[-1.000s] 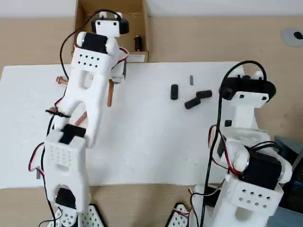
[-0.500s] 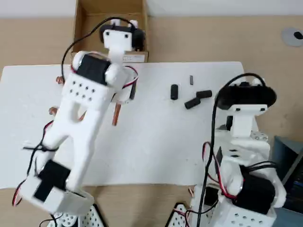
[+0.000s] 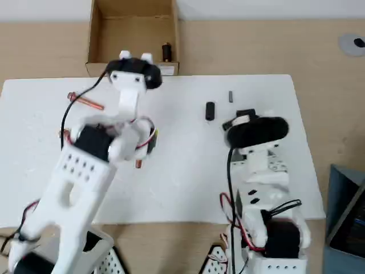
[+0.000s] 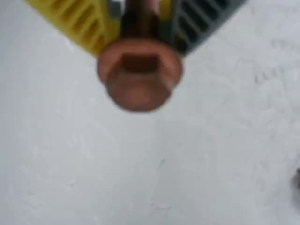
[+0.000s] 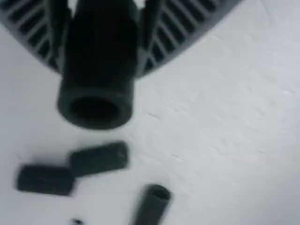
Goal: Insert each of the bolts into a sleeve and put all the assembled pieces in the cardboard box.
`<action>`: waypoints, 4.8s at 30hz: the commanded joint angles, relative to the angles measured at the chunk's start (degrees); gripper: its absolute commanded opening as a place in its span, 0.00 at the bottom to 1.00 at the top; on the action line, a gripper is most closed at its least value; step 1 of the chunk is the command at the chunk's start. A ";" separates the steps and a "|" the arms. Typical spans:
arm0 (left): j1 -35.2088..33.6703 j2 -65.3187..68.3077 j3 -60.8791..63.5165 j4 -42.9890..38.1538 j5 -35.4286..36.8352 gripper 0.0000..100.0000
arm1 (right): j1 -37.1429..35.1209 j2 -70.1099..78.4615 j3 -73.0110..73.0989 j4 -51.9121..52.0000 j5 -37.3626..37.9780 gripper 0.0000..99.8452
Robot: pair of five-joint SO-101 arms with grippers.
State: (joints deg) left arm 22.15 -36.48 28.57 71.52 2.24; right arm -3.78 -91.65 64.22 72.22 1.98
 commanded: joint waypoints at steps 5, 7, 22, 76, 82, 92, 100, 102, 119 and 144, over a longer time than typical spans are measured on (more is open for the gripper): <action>-0.09 -19.47 18.90 -13.27 5.71 0.00 | -10.15 -4.88 6.37 -7.21 -0.62 0.01; 0.00 -24.04 21.71 -15.82 7.91 0.00 | -12.70 -5.85 8.13 -9.41 -0.44 0.01; 0.53 -55.96 33.58 -24.53 13.10 0.00 | -30.99 -15.78 15.52 -12.57 -0.44 0.01; 2.73 -67.91 42.73 -27.69 22.51 0.00 | -41.63 -20.62 14.99 -19.34 -0.26 0.01; 2.73 -67.91 44.66 -27.69 22.59 0.00 | -41.63 -20.62 14.37 -19.43 -0.26 0.01; 11.52 -67.91 45.98 -19.78 22.59 0.00 | -41.63 -20.62 14.37 -19.43 -0.26 0.01; 14.42 -67.91 46.33 -13.80 17.41 0.00 | -41.54 -20.62 14.37 -19.43 -0.26 0.01; 15.03 -67.91 46.33 -13.10 16.00 0.00 | -41.54 -20.62 14.37 -19.43 -0.26 0.01; 6.68 -67.74 39.91 -12.75 10.20 0.17 | -41.45 -20.62 14.46 -19.43 -0.26 0.01; -22.95 -68.00 50.99 -13.10 0.70 0.00 | -28.88 -4.88 -1.01 -19.08 -11.60 0.01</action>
State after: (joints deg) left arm 2.11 -104.35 75.87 58.68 3.21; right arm -35.96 -102.90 72.84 54.55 -6.90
